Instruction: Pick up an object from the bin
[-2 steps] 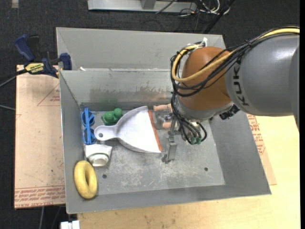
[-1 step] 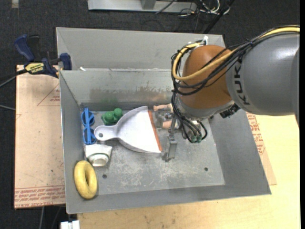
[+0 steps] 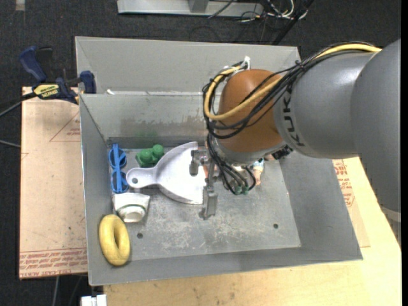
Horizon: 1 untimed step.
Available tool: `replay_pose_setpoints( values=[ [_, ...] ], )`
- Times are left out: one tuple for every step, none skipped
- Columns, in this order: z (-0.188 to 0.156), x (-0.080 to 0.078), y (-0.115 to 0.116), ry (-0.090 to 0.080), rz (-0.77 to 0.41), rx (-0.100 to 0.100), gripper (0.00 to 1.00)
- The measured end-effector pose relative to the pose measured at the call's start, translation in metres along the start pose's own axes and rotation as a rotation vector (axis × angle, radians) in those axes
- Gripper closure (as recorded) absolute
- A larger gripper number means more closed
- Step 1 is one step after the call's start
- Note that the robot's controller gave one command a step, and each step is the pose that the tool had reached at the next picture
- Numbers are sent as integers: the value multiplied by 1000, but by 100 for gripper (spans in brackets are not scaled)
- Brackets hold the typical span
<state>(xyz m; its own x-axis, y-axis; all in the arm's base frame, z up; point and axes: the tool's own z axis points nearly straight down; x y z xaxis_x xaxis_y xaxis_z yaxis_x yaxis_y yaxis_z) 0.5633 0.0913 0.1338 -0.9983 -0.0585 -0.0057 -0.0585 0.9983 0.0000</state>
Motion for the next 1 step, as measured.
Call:
replay_pose_setpoints(
  values=[
    [49,-5,26,3,-33,-4,0]
  ],
)
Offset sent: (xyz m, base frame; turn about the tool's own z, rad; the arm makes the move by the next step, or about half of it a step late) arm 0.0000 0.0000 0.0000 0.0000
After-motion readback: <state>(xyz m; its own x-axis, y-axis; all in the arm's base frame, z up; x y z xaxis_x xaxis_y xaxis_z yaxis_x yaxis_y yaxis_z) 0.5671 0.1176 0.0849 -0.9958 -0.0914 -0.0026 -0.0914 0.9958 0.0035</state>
